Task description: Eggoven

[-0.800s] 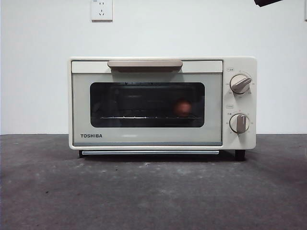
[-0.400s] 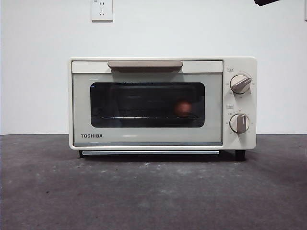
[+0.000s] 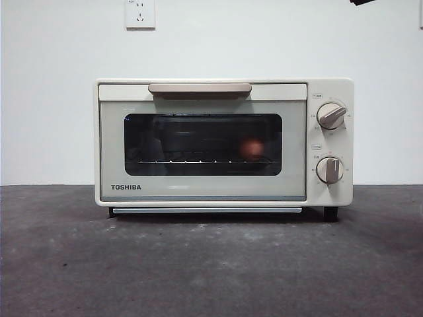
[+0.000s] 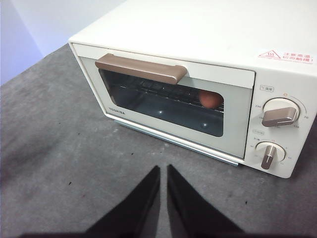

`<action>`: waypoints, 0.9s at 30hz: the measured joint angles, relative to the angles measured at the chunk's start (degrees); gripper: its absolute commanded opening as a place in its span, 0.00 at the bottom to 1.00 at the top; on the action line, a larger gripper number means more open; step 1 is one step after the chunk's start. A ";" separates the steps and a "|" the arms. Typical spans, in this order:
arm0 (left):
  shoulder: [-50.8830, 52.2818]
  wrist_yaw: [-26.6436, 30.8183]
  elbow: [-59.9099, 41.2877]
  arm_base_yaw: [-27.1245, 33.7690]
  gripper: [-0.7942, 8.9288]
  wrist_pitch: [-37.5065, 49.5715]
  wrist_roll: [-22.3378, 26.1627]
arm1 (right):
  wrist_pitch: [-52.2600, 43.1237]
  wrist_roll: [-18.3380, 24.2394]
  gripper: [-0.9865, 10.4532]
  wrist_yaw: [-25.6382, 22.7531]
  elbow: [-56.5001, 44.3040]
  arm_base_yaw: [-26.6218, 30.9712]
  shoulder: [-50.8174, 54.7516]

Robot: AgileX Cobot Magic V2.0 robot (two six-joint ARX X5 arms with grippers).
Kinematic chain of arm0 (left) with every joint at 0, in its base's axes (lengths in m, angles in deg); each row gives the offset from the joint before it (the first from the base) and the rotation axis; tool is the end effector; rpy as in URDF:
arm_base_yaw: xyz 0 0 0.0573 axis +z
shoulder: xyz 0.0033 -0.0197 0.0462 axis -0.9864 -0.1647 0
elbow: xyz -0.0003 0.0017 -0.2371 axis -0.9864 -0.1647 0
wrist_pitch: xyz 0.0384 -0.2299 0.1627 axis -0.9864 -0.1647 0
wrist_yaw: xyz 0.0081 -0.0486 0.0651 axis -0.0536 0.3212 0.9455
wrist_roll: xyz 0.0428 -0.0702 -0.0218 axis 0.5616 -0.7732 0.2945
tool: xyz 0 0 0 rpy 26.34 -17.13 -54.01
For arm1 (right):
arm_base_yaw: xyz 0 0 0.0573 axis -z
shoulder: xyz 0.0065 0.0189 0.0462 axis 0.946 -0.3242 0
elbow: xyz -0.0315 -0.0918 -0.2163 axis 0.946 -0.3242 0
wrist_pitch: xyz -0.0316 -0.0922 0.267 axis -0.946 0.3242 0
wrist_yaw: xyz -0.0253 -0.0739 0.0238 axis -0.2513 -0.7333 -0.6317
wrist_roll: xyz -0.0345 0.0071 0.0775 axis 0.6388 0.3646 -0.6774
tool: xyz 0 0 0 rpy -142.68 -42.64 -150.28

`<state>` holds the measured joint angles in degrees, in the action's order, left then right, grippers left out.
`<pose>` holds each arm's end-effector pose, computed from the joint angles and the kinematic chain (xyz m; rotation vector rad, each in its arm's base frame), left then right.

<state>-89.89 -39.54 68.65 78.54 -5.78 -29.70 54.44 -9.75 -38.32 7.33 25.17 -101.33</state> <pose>0.1945 -0.0245 0.1529 0.0714 0.1270 -0.2894 0.1692 0.1580 0.2740 0.1137 0.3894 0.5845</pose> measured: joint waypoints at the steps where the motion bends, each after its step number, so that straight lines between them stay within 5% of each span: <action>1: 0.00 0.00 0.00 -0.02 0.09 0.00 0.00 | 0.00 -0.02 0.09 0.00 0.00 0.00 0.00; 15: 0.00 0.02 0.00 0.00 0.09 0.00 0.00 | 0.04 2.73 0.09 -2.49 -0.28 3.37 2.67; 27: 0.00 0.00 0.00 0.00 0.09 0.02 0.00 | -15.08 12.70 0.09 15.08 -20.44 35.04 19.47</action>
<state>-89.89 -39.54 68.65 78.54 -5.75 -29.70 39.36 2.95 -23.24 -13.11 60.21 -81.85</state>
